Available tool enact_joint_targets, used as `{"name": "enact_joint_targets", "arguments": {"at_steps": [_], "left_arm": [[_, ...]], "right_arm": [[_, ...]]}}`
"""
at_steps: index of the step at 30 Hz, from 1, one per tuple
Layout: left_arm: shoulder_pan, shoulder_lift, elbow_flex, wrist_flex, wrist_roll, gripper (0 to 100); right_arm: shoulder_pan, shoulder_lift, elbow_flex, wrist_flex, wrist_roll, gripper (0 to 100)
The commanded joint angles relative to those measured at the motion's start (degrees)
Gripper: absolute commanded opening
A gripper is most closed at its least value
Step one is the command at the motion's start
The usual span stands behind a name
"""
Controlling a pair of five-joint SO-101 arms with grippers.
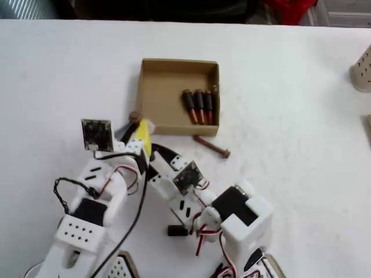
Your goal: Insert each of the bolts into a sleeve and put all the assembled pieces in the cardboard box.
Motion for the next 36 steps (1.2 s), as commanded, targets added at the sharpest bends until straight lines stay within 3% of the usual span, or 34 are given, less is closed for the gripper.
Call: {"name": "enact_joint_targets", "arguments": {"at_steps": [1, 9, 13, 36], "left_arm": [[0.84, -1.45, -3.25, 1.14, 1.67, 2], [-1.01, -1.71, -4.84, 0.00, 1.93, 2], [-2.86, -1.71, -5.45, -1.76, 5.71, 2], [-4.35, -1.80, -6.86, -0.88, 5.80, 2]], "right_arm": [[0.04, -0.40, -0.88, 0.13, 0.44, 1.7], [0.04, -0.40, -0.88, 0.13, 0.44, 1.7], [0.04, -0.40, -0.88, 0.13, 0.44, 1.7], [0.04, -0.40, -0.97, 0.22, 0.44, 1.7]]}}
